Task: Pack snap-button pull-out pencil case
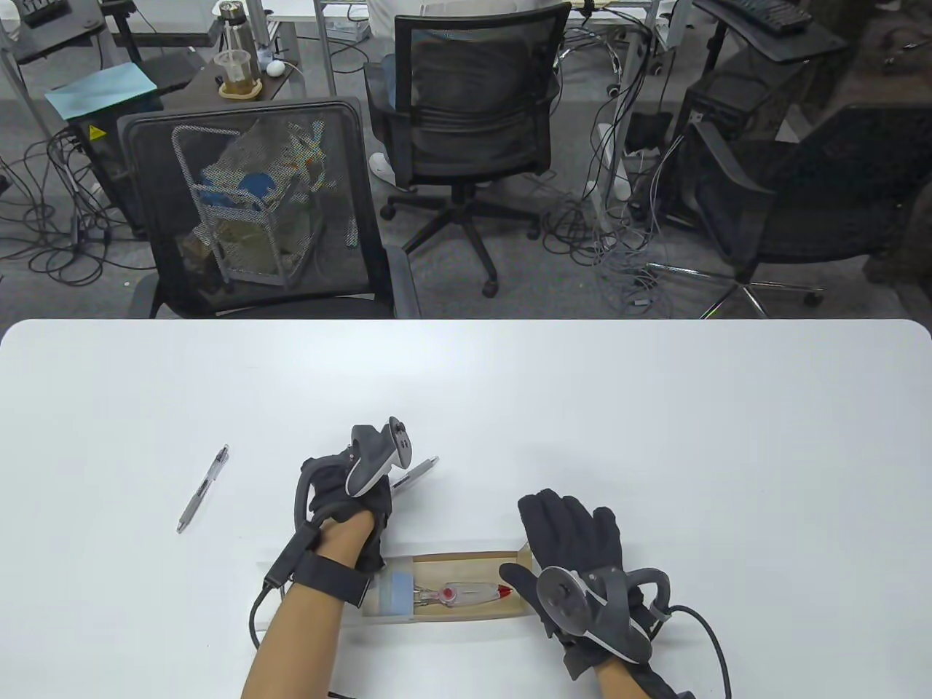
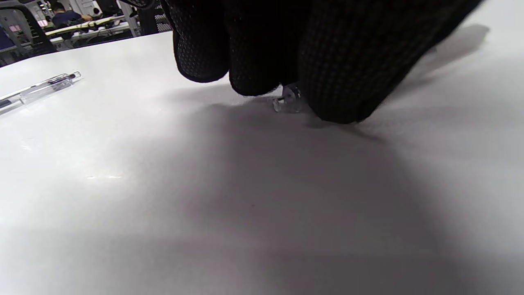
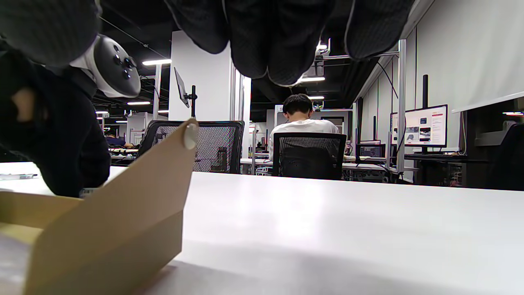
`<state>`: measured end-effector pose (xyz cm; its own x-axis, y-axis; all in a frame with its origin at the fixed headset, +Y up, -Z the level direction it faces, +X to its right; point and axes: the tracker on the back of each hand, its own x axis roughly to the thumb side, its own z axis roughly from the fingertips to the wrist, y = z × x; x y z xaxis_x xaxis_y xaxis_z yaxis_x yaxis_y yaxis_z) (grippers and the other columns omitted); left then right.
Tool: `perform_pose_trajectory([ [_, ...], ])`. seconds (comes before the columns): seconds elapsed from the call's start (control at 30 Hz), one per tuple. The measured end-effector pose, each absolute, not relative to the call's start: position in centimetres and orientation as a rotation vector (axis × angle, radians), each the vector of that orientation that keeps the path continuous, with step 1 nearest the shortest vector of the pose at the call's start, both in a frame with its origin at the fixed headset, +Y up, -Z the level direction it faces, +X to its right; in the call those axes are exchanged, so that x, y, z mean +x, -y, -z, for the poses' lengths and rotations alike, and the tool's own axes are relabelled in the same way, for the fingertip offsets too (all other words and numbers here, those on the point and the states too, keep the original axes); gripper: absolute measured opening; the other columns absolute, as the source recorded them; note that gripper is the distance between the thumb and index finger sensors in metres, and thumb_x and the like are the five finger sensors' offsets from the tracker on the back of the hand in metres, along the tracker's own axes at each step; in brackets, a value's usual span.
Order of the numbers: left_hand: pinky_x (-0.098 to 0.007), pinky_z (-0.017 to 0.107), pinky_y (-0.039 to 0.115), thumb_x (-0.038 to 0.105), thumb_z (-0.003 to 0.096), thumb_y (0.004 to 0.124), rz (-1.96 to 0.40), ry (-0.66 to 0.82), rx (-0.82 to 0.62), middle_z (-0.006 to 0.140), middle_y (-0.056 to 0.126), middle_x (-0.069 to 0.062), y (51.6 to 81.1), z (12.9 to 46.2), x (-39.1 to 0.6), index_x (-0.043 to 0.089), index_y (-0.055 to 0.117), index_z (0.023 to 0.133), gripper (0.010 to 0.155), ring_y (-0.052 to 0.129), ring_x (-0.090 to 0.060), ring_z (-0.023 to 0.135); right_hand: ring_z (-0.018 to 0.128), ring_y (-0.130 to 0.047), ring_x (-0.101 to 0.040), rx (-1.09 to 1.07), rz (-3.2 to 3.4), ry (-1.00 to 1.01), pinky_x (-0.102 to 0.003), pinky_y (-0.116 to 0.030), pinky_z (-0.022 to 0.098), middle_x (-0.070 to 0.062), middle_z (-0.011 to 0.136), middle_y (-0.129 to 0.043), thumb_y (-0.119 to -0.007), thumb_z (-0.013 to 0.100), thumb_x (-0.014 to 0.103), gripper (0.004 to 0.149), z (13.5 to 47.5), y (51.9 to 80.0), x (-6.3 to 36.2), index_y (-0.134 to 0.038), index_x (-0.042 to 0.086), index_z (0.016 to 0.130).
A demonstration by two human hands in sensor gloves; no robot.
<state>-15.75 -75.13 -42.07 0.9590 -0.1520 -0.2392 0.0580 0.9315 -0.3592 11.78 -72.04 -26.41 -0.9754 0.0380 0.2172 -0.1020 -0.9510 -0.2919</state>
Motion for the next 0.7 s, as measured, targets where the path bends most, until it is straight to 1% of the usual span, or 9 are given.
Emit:
perform_pose_trajectory([
  [0.1,-0.06,0.084,0.046,0.043,0.0346,0.096,0.058,-0.217,-0.305,0.089,0.088,0.01,73.8,41.1,-16.1,0.033,0.085,0.085,0.053,0.084,-0.023,0.094,0.104,-0.069,-0.022,0.322,-3.02,0.468,-0.059,-0.056,0.077,0.006,0.117,-0.06,-0.064,0.038,0.076,0.082,26.4,72.0,11.7,-0.047,0.037,0.108],
  [0.2,-0.061,0.084,0.046,0.043,0.0345,0.096,0.001,-0.118,-0.205,0.089,0.087,0.01,71.8,39.0,-16.3,0.033,0.084,0.086,0.053,0.084,-0.023,0.094,0.104,-0.069,-0.022,0.32,-3.03,0.465,-0.059,-0.056,0.077,0.006,0.117,-0.06,-0.064,0.038,0.076,0.082,26.3,72.0,11.7,-0.048,0.037,0.108],
  [0.27,-0.061,0.084,0.046,0.043,0.0345,0.095,-0.013,-0.021,-0.135,0.089,0.086,0.01,70.4,36.9,-16.3,0.033,0.083,0.086,0.054,0.084,-0.023,0.094,0.104,-0.069,-0.022,0.318,-3.037,0.464,-0.059,-0.056,0.077,0.006,0.117,-0.06,-0.065,0.038,0.076,0.082,26.3,72.0,11.7,-0.048,0.037,0.108],
  [0.4,-0.061,0.083,0.048,0.044,0.034,0.095,0.037,0.139,0.007,0.089,0.087,0.011,69.0,32.2,-15.9,0.033,0.084,0.085,0.054,0.085,-0.022,0.094,0.104,-0.069,-0.022,0.3,-3.051,0.461,-0.059,-0.056,0.077,0.006,0.117,-0.06,-0.065,0.038,0.076,0.082,26.3,71.9,11.6,-0.048,0.037,0.108],
  [0.43,-0.061,0.083,0.049,0.044,0.0338,0.095,0.06,0.176,0.044,0.089,0.088,0.011,69.0,30.7,-15.6,0.034,0.084,0.085,0.054,0.086,-0.022,0.093,0.104,-0.069,-0.022,0.297,-3.053,0.46,-0.059,-0.056,0.077,0.006,0.117,-0.06,-0.065,0.038,0.076,0.082,26.3,71.9,11.7,-0.048,0.037,0.108],
  [0.53,-0.061,0.083,0.05,0.045,0.0334,0.095,0.112,0.254,0.113,0.088,0.089,0.011,69.5,27.5,-15.1,0.034,0.084,0.085,0.054,0.087,-0.022,0.093,0.104,-0.069,-0.022,0.275,-3.056,0.454,-0.059,-0.056,0.077,0.007,0.117,-0.06,-0.065,0.038,0.076,0.081,26.4,71.9,11.8,-0.048,0.037,0.108],
  [0.6,-0.061,0.083,0.05,0.045,0.0331,0.096,0.117,0.28,0.138,0.088,0.089,0.012,69.9,26.3,-14.9,0.034,0.085,0.085,0.054,0.088,-0.021,0.093,0.104,-0.069,-0.022,0.266,-3.06,0.446,-0.059,-0.056,0.077,0.007,0.117,-0.06,-0.066,0.038,0.074,0.081,26.5,71.9,11.9,-0.048,0.038,0.107],
  [0.7,-0.061,0.083,0.05,0.045,0.0329,0.096,0.103,0.309,0.172,0.087,0.09,0.011,70.5,25.4,-14.5,0.033,0.085,0.084,0.054,0.089,-0.022,0.092,0.104,-0.069,-0.021,0.239,-3.081,0.447,-0.058,-0.055,0.077,0.008,0.117,-0.061,-0.068,0.039,0.071,0.078,26.6,71.9,12.1,-0.049,0.038,0.107],
])
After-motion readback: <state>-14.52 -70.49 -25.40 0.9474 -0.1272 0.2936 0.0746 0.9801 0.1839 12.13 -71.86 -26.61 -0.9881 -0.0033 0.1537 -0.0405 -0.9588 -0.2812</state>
